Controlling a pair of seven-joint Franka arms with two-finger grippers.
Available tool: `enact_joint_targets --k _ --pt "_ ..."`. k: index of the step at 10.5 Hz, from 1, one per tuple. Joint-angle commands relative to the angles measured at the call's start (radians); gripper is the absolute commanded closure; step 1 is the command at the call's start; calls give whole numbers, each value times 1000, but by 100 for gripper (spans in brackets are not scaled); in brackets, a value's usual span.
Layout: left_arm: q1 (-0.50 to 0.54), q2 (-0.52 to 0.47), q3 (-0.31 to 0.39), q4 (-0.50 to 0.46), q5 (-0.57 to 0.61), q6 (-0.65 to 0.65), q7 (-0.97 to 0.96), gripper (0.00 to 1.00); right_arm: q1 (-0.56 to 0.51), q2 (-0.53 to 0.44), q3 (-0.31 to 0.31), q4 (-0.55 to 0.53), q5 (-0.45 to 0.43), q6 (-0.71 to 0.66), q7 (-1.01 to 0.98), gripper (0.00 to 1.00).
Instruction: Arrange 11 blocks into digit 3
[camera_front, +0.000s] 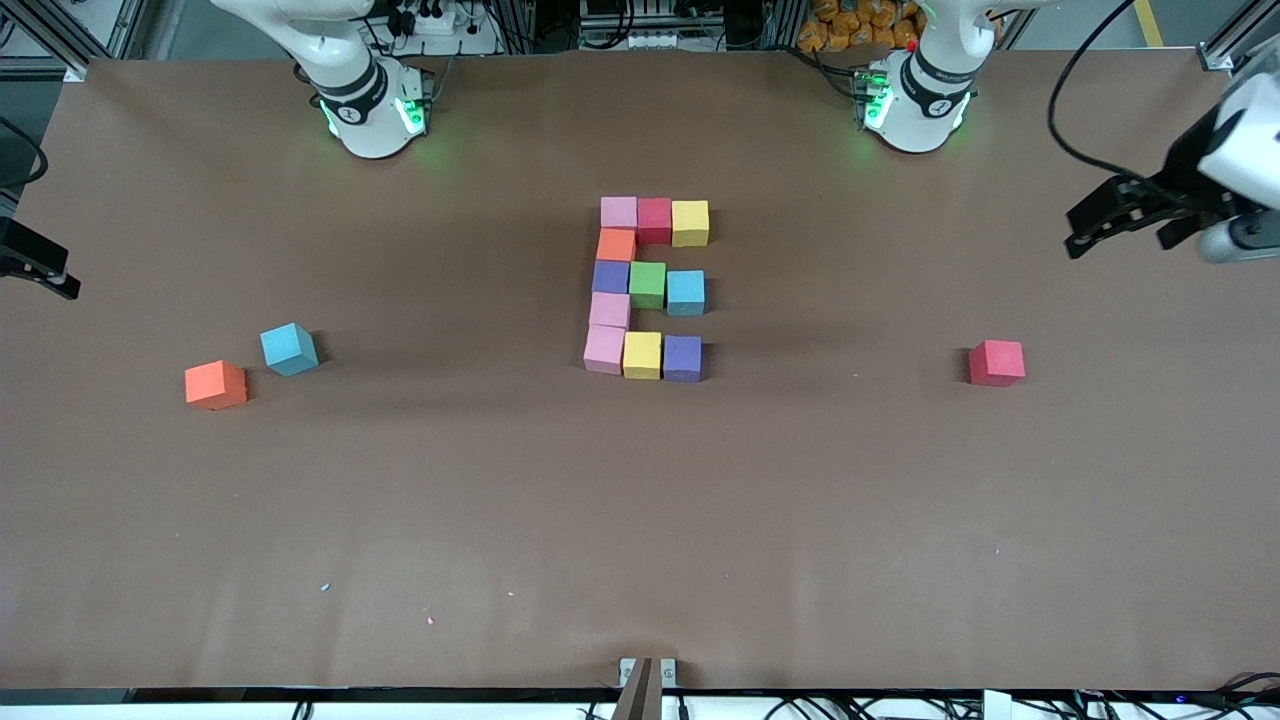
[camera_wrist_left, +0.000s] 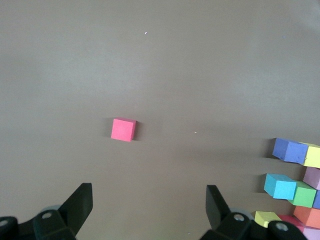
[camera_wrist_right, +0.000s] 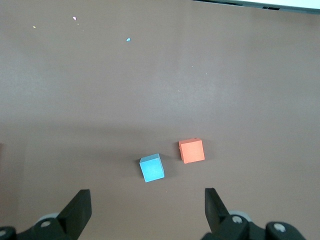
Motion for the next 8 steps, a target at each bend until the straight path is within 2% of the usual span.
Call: enact_joint_targets --k 1,8 --pt "-8 -24 17 -18 9 -11 24 0 -11 9 9 17 5 -6 -2 0" --pt "-30 -24 15 -23 9 -12 24 0 -11 12 9 17 5 -1 -2 0"
